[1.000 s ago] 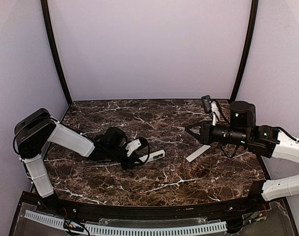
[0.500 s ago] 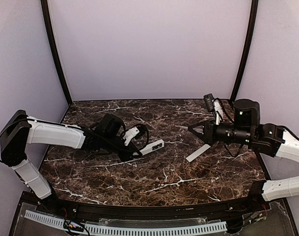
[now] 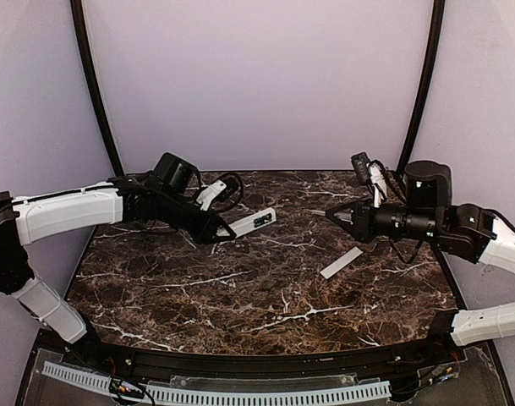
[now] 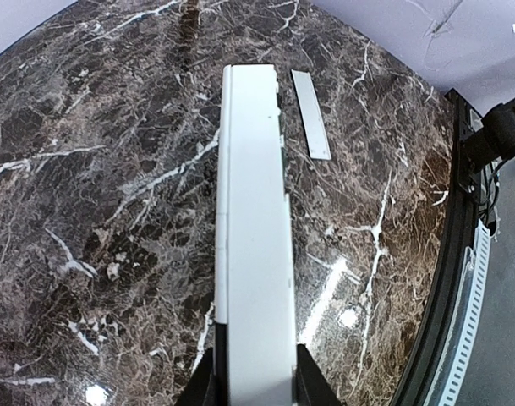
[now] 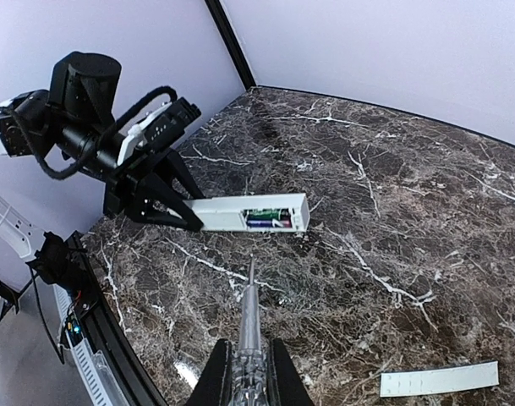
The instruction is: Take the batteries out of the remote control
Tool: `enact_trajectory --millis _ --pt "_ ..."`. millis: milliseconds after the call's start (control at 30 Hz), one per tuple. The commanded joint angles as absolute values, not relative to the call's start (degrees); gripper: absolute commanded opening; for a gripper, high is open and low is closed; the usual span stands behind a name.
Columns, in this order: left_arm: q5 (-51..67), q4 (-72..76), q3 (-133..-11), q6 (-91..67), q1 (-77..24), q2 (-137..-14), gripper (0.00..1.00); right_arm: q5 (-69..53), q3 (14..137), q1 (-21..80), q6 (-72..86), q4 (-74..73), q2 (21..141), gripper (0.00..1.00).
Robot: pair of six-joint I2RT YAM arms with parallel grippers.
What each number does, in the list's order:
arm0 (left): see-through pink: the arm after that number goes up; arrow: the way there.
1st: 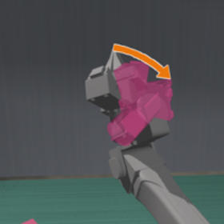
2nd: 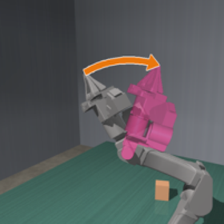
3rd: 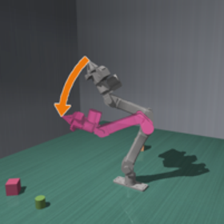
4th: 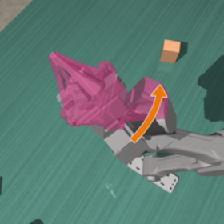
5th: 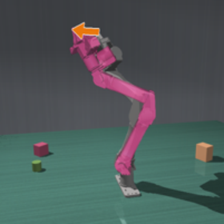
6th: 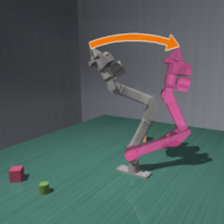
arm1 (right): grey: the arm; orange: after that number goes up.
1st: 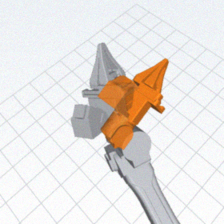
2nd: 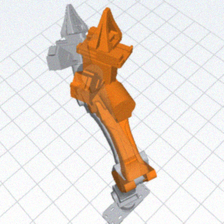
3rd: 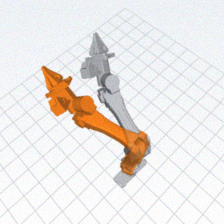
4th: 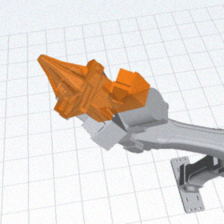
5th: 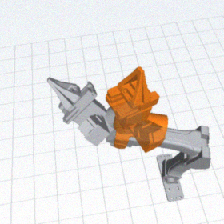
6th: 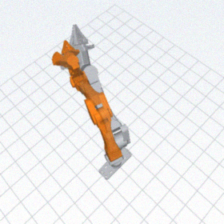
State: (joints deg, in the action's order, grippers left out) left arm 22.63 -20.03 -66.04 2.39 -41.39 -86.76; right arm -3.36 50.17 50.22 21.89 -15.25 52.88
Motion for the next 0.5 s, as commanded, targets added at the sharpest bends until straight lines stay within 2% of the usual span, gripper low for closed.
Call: enact_trajectory --millis 0,167,467 --pt "29.2 -22.4 -70.09 2.03 -39.39 -89.04 0.0 -1.81 54.44 49.66 20.75 -19.09 52.01 0.0" --pt "37.21 -18.72 -72.65 -1.44 -38.86 -93.47 0.01 -0.2 56.34 49.66 20.97 -23.45 51.76 0.0" --pt "35.67 -20.25 -70.44 -1.07 -38.8 -89.71 0.0 1.5 58.47 49.64 20.68 -24.15 54.71 0.0"
